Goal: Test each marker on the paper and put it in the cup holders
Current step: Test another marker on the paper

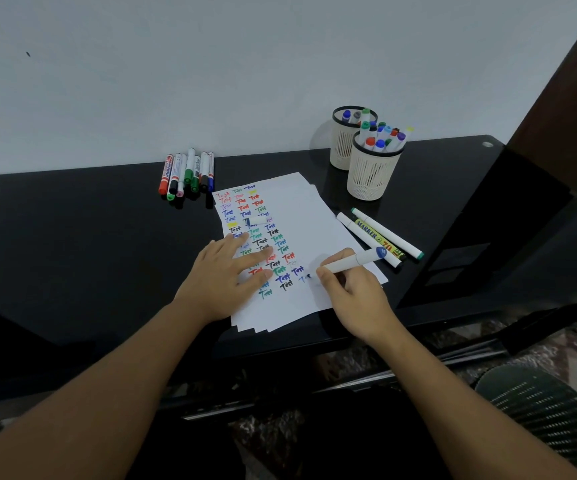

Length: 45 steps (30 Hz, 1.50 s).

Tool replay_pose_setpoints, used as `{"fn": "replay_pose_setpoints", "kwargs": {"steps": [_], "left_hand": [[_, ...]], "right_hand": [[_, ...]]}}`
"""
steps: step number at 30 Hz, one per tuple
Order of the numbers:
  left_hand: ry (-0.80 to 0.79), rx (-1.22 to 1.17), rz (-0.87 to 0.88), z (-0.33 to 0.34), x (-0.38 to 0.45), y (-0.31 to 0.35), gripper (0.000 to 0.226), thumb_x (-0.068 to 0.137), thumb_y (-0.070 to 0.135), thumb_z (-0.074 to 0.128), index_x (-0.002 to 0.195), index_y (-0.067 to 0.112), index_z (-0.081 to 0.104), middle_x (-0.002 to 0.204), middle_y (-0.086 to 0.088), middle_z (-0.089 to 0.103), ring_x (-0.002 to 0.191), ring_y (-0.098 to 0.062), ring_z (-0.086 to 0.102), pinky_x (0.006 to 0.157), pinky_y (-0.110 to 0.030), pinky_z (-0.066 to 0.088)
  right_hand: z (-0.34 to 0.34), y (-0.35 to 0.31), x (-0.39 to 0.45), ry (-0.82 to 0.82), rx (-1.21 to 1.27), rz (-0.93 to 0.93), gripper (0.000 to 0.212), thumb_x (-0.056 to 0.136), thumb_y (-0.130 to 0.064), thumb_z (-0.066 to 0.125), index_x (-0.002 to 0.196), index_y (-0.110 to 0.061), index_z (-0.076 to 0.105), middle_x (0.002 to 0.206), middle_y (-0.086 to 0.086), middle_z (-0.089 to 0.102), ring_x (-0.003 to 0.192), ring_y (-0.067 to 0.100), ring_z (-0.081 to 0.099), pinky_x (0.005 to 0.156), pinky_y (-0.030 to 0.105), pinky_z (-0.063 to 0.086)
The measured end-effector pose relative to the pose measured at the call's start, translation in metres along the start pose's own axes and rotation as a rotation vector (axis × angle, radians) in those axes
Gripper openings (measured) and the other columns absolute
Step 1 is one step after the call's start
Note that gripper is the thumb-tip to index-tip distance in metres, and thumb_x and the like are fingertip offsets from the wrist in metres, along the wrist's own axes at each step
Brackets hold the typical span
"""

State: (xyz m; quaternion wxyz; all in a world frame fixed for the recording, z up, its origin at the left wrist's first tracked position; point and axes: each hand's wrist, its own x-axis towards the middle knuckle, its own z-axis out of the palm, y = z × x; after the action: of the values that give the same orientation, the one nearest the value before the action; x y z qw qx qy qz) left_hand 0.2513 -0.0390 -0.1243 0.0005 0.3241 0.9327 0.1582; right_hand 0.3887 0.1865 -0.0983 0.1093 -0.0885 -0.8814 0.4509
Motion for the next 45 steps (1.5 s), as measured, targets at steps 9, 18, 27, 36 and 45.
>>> {"fn": "replay_pose_setpoints", "kwargs": {"steps": [9, 18, 27, 36, 45], "left_hand": [[-0.017, 0.006, -0.009, -0.0003, -0.0002, -0.0001, 0.066, 0.088, 0.080, 0.017, 0.146, 0.057, 0.037, 0.165, 0.004, 0.024, 0.153, -0.017, 0.013, 0.125, -0.046, 0.008], [-0.017, 0.017, -0.004, -0.0003, 0.0007, -0.0014, 0.065, 0.088, 0.080, 0.016, 0.146, 0.058, 0.036, 0.165, 0.003, 0.024, 0.153, -0.018, 0.015, 0.124, -0.048, 0.012], [0.003, 0.001, -0.011, -0.0002, -0.0006, 0.0001, 0.064, 0.088, 0.079, 0.019, 0.144, 0.058, 0.039, 0.164, 0.003, 0.026, 0.152, -0.017, 0.016, 0.124, -0.047, 0.013], [-0.012, 0.019, -0.010, -0.0001, 0.0001, -0.0002, 0.064, 0.089, 0.079, 0.018, 0.146, 0.058, 0.037, 0.165, 0.003, 0.025, 0.153, -0.017, 0.016, 0.125, -0.046, 0.010], [-0.019, -0.047, -0.017, -0.0066, -0.0006, 0.0042, 0.062, 0.092, 0.075, 0.026, 0.150, 0.054, 0.033, 0.164, 0.002, 0.029, 0.151, -0.016, 0.020, 0.124, -0.041, 0.010]], "right_hand": [[0.0019, 0.0010, 0.0033, 0.019, 0.032, 0.017, 0.006, 0.107, -0.033, 0.052, 0.104, -0.037, 0.054, 0.097, -0.014, 0.066, 0.093, -0.004, 0.060, 0.068, 0.009, 0.043], [-0.0007, -0.0019, 0.0010, 0.015, 0.063, 0.029, 0.011, 0.107, -0.033, 0.051, 0.096, -0.037, 0.053, 0.093, -0.010, 0.065, 0.088, 0.001, 0.059, 0.068, 0.015, 0.041], [0.0008, 0.0009, 0.0018, 0.100, 0.140, 0.041, 0.006, 0.106, -0.033, 0.054, 0.100, -0.032, 0.056, 0.092, -0.012, 0.065, 0.087, 0.002, 0.060, 0.072, 0.020, 0.047], [-0.0008, -0.0001, 0.0029, 0.171, 0.289, 0.028, 0.008, 0.103, -0.022, 0.063, 0.105, -0.028, 0.058, 0.093, -0.015, 0.060, 0.080, -0.006, 0.056, 0.071, 0.010, 0.045], [-0.0028, -0.0045, 0.0060, 0.063, 0.365, 0.041, 0.020, 0.107, -0.019, 0.053, 0.115, -0.032, 0.065, 0.086, -0.008, 0.067, 0.082, 0.006, 0.063, 0.078, 0.014, 0.049]]}}
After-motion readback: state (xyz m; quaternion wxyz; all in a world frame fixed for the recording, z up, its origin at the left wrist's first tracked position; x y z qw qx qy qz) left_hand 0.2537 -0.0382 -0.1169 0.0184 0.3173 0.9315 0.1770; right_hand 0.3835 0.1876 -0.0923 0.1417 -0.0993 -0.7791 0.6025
